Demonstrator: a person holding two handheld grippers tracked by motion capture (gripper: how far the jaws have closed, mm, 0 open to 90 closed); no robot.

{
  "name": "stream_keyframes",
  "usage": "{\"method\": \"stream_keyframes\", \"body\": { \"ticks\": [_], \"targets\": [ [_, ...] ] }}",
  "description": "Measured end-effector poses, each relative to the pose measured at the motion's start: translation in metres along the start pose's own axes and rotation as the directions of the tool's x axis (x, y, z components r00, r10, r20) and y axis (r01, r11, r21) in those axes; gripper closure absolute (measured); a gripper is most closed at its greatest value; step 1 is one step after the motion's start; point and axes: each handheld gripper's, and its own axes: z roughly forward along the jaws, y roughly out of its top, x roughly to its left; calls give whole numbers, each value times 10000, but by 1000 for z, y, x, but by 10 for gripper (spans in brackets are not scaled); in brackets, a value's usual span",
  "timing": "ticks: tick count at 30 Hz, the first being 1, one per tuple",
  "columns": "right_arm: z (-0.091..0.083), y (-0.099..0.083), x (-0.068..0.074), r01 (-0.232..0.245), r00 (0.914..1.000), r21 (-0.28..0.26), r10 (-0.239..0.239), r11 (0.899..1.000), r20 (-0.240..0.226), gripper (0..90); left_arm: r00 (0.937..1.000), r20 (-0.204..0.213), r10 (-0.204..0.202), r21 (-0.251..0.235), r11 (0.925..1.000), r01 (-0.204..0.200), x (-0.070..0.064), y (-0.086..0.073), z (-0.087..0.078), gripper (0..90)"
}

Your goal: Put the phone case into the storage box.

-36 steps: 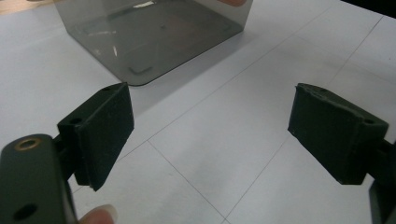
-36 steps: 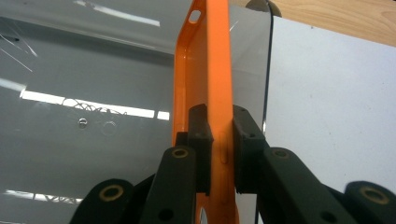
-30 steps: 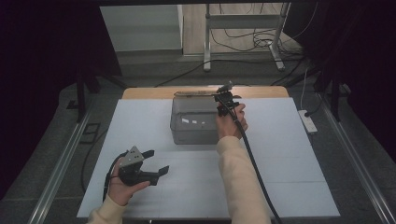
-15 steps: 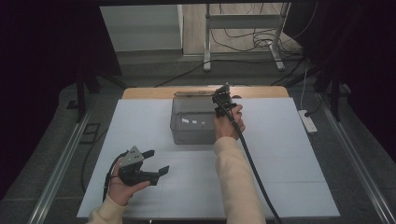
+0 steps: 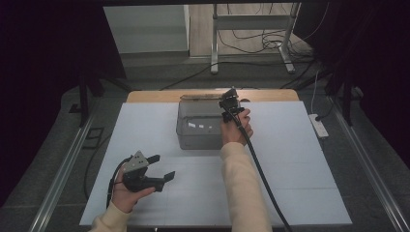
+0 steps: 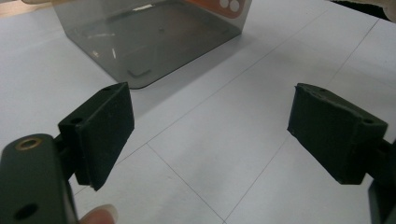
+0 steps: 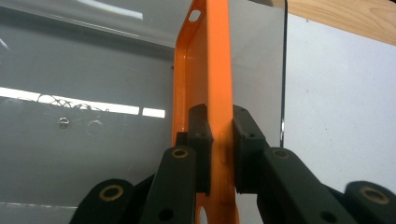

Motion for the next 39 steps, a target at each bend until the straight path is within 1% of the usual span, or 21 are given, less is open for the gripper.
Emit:
{"method": "stream_keyframes", "body": {
  "ticks": [16, 17, 30, 39],
  "targets": [
    [3, -1, 0, 74, 9999, 101, -75, 9999, 92, 800, 10000, -13, 8, 28, 10000, -8, 0, 0, 0, 145],
    [4, -1, 0, 80, 10000, 126, -81, 9999, 32, 800, 10000, -17, 10, 27, 10000, -10, 0, 0, 0, 145],
    [8, -2, 0, 124, 9999, 379, -124, 9992, -21, 798, 10000, -28, 4, 26, 10000, -4, 0, -1, 0, 145],
    [10, -3, 1, 175, 9998, 387, -175, 9991, -2, 798, 10000, -28, 15, 34, 10000, -15, 0, -1, 0, 145]
  ]
}}
